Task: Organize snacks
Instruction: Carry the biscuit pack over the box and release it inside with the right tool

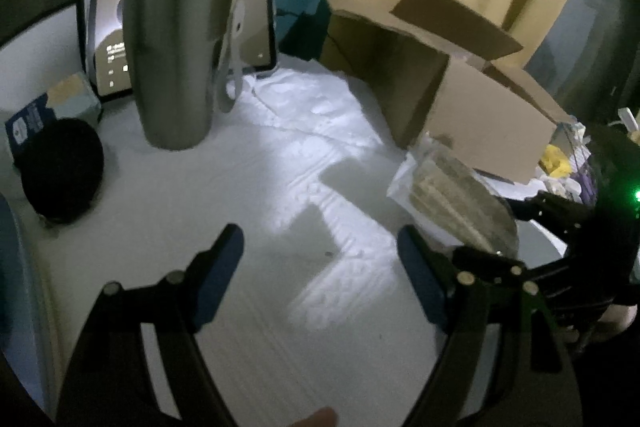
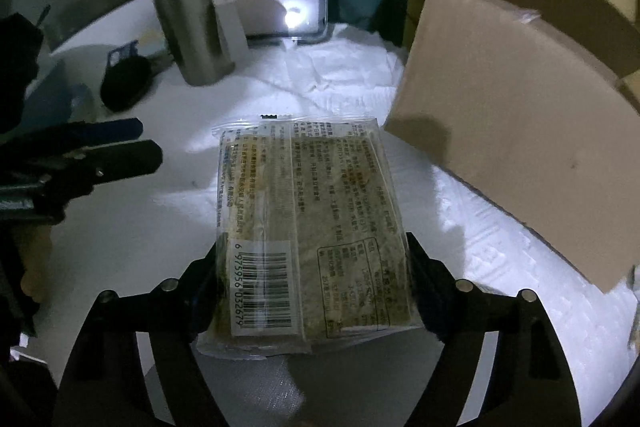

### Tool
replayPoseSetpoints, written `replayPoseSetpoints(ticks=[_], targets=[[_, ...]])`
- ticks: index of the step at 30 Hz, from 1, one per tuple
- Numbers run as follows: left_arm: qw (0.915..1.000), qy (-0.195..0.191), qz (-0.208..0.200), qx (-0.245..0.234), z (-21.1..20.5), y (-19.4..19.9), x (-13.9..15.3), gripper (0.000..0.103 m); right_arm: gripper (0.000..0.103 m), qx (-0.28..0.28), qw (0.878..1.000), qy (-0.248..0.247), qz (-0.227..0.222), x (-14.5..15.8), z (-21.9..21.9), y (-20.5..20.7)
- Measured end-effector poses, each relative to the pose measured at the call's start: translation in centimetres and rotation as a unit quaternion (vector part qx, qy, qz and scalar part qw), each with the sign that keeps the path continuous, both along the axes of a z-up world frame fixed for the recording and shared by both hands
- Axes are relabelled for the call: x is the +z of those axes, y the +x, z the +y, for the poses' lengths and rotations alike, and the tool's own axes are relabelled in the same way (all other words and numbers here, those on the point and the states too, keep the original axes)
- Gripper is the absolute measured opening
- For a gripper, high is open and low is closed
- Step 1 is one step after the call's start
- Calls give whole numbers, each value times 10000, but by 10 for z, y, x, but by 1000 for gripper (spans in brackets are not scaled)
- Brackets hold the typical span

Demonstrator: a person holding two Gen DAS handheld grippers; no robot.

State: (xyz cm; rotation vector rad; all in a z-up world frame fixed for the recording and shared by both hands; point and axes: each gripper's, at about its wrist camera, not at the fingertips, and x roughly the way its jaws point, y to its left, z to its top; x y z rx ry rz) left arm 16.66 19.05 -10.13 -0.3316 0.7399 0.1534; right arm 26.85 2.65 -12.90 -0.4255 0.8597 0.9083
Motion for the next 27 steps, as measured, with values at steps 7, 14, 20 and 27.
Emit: replayPoseSetpoints(ticks=[7,14,20,27], targets=[[9995,160,-192,-170,-24,-1,22,80,83,-138,9993,216,-286,30,-29,-14],[9979,298,-402,-403,-51,13,46,80,83,-368,9971,381,-546,56,-60,-9],[9964,352,-565,-533,-67,33,65,80,83,-584,9948,402,-727,75,-81,5],[9947,449,-636,-677,-78,59,81,80,83,-846,9908,520,-918,97,-100,27]])
